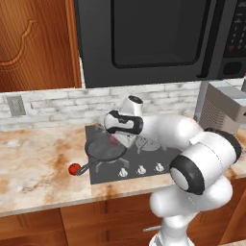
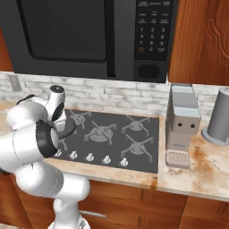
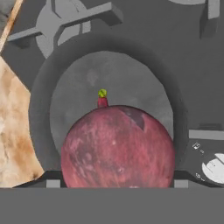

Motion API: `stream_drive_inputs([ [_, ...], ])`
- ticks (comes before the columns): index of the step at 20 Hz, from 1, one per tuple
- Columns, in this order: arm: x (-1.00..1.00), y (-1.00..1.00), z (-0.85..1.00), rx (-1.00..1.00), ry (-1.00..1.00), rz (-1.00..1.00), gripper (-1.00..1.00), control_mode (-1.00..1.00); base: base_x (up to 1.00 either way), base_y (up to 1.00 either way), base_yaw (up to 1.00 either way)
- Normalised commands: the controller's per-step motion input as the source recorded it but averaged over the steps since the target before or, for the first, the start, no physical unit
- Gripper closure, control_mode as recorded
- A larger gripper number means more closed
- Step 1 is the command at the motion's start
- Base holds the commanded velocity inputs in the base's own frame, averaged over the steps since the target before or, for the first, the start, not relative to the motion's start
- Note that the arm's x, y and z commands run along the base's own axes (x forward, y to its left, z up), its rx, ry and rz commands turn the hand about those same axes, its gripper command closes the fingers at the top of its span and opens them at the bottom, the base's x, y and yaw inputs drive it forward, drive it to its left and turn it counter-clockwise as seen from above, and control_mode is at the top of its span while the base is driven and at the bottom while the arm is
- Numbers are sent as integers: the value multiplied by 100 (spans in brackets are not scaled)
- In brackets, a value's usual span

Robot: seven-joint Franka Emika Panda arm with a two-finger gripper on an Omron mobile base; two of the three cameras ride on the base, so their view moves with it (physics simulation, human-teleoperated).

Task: Place the pan on the front left burner on the stove. Then place the tomato and the onion in the pan and turn on the front left burner.

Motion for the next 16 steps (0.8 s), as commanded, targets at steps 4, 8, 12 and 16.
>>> stream_drive_inputs([
  [4,57,1,0,0,26,0,100,-100,0,0,0],
  [8,30,10,-15,-7,21,0,100,-100,0,0,0],
  [12,7,19,-41,-16,20,0,100,-100,0,0,0],
  [16,13,13,-37,-13,17,0,100,-100,0,0,0],
])
